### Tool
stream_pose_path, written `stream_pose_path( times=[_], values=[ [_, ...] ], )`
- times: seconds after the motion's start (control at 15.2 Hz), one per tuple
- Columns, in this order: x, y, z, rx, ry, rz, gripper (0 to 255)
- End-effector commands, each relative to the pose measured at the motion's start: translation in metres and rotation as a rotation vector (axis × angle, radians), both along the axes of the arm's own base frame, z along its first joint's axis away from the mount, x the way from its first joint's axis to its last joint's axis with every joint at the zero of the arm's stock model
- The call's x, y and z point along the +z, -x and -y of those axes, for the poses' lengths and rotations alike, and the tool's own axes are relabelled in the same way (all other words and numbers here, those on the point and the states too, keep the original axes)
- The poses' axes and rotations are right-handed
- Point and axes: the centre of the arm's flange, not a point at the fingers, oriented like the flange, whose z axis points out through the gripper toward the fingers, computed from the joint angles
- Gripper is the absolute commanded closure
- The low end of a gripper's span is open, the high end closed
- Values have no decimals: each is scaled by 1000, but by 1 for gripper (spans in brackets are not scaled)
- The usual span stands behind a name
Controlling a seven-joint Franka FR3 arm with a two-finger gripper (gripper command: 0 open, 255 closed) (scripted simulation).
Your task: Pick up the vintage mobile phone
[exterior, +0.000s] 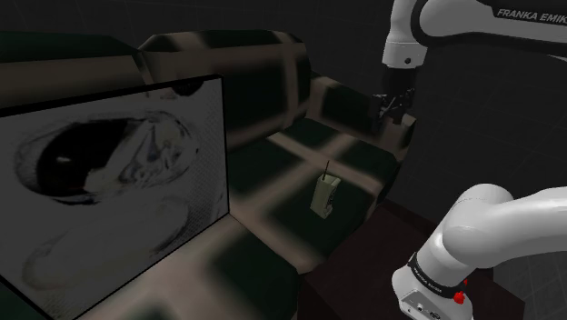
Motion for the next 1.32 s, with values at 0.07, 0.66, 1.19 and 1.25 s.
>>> stream_pose_path(
  times=[0.07, 0.66, 1.19, 1.25],
  values=[
    [-13, -3, 0, 8, -4, 3, 0],
    [-125, -35, -3, 80, -43, 29, 0],
    [-224, -65, -11, 144, -77, 52, 0],
    [-236, -68, -13, 152, -82, 55, 0]
  ],
)
